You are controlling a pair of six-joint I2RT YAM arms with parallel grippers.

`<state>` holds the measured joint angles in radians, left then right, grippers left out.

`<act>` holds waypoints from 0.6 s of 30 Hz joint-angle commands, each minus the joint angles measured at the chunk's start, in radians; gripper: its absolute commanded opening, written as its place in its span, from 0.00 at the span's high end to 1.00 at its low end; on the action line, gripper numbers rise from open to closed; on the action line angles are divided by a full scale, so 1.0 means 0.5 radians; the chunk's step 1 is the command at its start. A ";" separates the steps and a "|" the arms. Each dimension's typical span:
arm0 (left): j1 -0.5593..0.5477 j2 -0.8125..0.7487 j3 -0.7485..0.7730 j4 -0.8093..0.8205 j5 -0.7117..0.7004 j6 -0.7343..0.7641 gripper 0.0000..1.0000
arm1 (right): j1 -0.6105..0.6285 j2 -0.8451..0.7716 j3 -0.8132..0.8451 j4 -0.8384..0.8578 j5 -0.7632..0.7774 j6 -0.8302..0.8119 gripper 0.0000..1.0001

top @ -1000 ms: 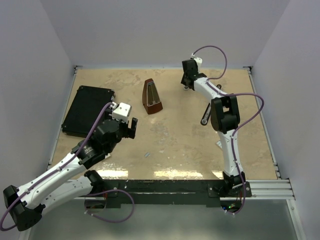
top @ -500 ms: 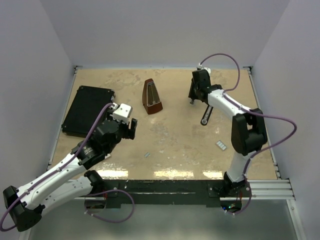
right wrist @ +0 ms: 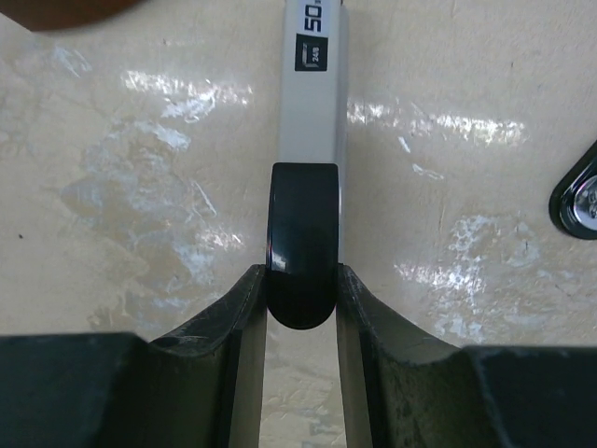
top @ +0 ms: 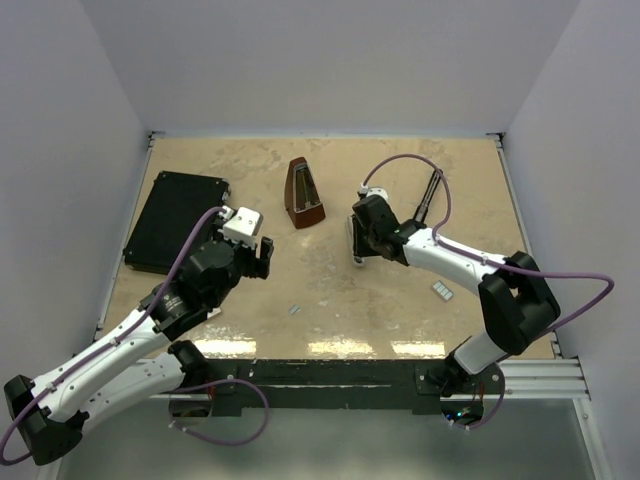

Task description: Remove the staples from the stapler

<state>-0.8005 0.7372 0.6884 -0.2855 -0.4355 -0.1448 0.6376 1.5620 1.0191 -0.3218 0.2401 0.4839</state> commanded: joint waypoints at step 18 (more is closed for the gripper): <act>0.003 -0.023 -0.008 0.105 0.009 0.044 0.27 | 0.029 0.208 0.060 0.021 0.167 0.032 0.50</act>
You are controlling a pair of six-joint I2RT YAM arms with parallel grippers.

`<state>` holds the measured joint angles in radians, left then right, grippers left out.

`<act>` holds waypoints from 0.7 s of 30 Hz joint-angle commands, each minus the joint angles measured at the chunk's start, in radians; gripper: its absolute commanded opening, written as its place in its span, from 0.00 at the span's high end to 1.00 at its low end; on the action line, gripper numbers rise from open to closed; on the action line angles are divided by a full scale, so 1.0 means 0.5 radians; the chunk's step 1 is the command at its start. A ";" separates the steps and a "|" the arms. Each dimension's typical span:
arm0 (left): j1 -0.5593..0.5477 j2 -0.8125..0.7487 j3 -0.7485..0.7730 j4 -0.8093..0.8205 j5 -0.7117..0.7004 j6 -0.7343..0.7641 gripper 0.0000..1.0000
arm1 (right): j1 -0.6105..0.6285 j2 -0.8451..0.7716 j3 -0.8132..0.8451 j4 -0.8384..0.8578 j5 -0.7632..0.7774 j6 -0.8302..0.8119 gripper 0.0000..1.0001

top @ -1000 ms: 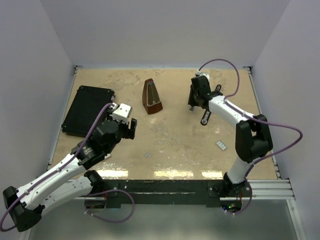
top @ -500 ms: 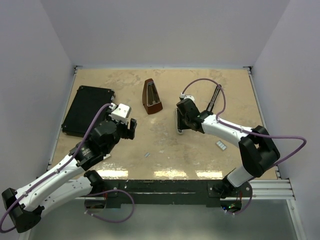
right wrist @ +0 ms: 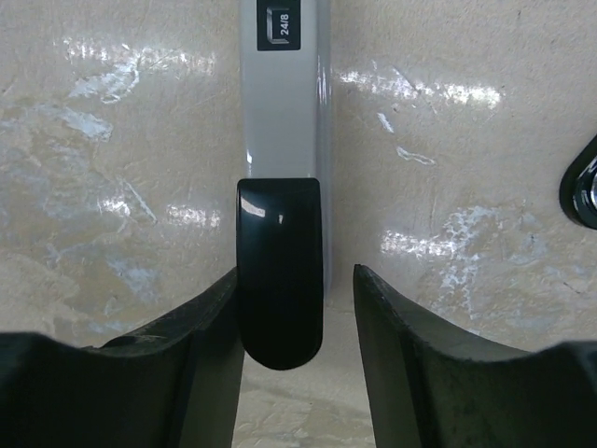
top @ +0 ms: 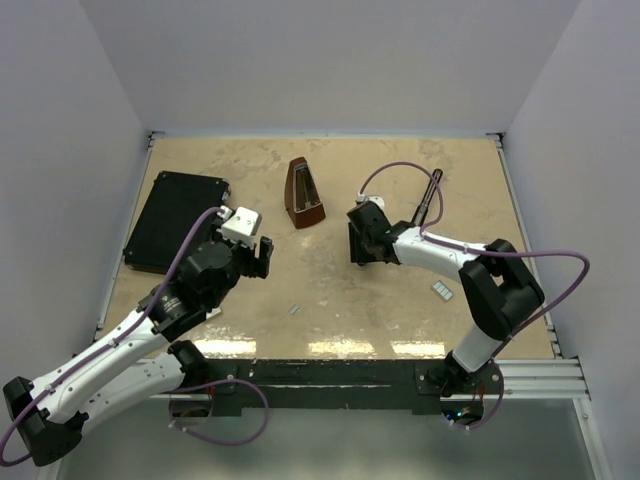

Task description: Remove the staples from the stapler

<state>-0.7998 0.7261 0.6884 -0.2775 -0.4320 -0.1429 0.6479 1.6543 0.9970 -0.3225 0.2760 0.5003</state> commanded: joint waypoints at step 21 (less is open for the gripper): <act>0.001 0.317 0.022 0.615 0.852 -1.264 0.40 | 0.020 -0.964 -0.196 0.310 -0.594 0.177 1.00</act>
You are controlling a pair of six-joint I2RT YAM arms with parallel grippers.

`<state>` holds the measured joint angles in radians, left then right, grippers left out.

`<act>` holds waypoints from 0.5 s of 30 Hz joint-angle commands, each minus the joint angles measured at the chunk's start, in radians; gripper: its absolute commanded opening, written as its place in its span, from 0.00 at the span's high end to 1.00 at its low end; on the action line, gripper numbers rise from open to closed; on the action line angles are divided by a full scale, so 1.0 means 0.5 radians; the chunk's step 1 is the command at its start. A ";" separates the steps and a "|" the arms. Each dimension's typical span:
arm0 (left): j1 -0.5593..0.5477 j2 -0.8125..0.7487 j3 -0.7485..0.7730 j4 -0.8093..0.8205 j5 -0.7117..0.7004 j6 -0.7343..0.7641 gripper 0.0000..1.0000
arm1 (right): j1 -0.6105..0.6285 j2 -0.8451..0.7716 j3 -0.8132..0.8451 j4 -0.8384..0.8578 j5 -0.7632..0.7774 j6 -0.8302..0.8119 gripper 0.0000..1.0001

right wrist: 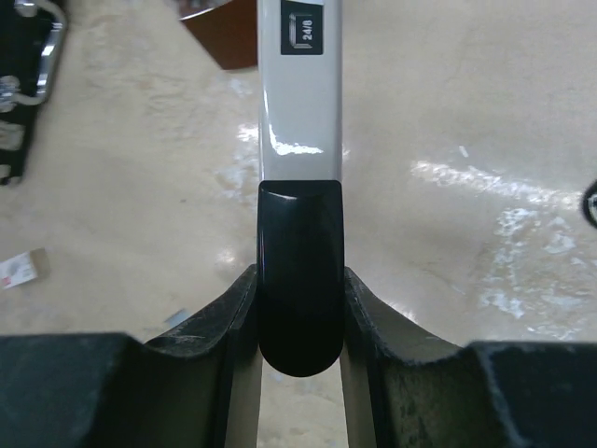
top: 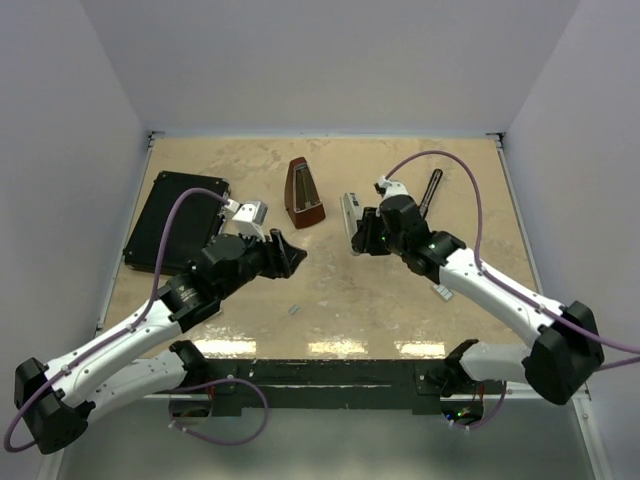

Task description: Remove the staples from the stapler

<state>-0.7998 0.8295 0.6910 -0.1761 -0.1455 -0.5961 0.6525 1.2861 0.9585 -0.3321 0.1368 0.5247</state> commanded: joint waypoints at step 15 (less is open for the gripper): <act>-0.097 0.795 0.204 0.842 0.294 -0.403 0.39 | 0.011 -0.719 -0.487 0.719 -0.571 0.359 1.00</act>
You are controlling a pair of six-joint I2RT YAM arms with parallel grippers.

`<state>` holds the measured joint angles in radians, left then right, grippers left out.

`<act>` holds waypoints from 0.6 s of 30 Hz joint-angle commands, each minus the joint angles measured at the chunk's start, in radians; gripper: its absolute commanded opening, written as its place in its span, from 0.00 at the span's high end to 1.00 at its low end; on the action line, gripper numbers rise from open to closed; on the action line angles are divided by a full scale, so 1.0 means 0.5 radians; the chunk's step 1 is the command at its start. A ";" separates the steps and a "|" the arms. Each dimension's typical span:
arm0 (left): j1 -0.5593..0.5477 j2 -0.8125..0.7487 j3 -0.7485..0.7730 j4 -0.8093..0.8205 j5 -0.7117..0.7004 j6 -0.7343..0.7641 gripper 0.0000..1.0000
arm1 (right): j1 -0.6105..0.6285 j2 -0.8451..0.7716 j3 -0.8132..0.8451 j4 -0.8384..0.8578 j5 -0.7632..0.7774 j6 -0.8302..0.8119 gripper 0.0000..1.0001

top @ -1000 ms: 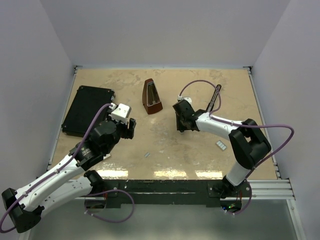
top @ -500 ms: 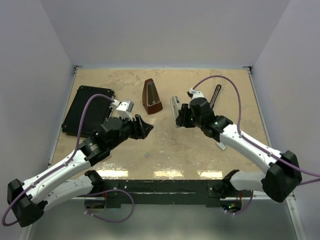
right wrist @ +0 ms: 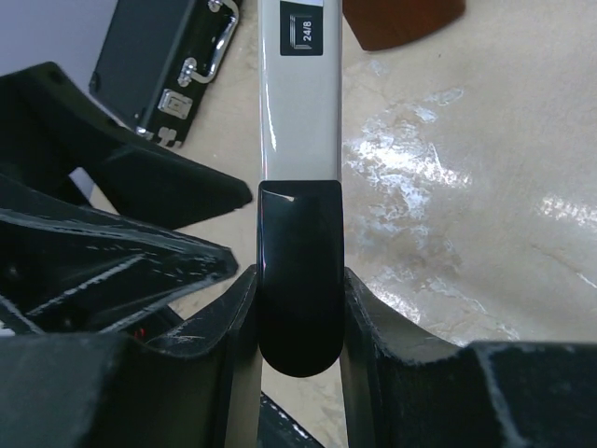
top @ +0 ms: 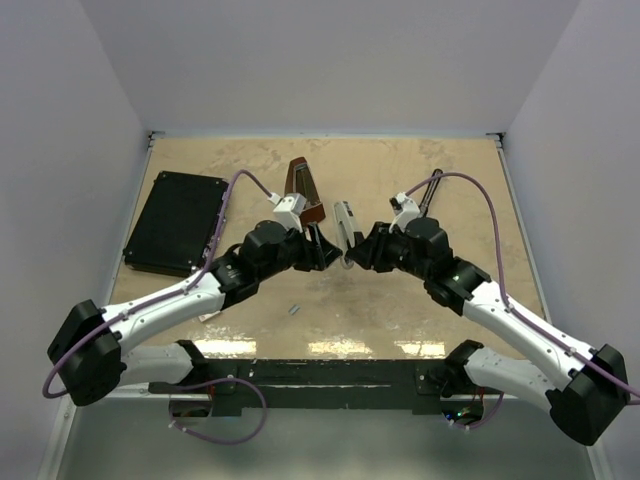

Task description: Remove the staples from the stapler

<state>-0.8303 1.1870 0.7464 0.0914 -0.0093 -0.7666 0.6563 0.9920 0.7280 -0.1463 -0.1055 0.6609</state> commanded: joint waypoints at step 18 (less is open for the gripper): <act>-0.073 0.271 -0.115 0.847 0.138 -0.133 0.81 | 0.007 -0.159 -0.106 0.431 -0.185 0.074 1.00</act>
<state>-0.8612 1.3392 0.7364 0.3126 0.0059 -0.8207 0.6552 0.9291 0.6460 -0.0685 -0.1257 0.7033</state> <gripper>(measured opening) 0.318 0.342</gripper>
